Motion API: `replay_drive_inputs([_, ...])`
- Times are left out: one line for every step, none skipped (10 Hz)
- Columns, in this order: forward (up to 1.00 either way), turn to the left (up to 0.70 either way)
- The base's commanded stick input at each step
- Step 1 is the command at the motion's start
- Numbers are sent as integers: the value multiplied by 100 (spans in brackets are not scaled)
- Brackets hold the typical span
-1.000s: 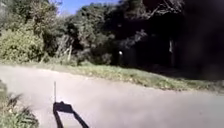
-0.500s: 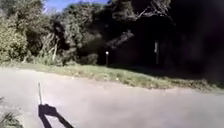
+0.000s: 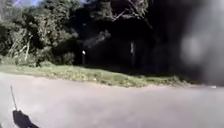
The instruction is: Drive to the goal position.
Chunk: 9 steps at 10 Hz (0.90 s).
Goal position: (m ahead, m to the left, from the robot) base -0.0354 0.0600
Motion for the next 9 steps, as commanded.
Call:
replay_drive_inputs([0, -45])
replay_drive_inputs([0, -45])
replay_drive_inputs([0, -45])
replay_drive_inputs([0, -45])
replay_drive_inputs([0, -45])
replay_drive_inputs([0, -45])
replay_drive_inputs([0, -45])
replay_drive_inputs([0, -45])
replay_drive_inputs([0, -45])
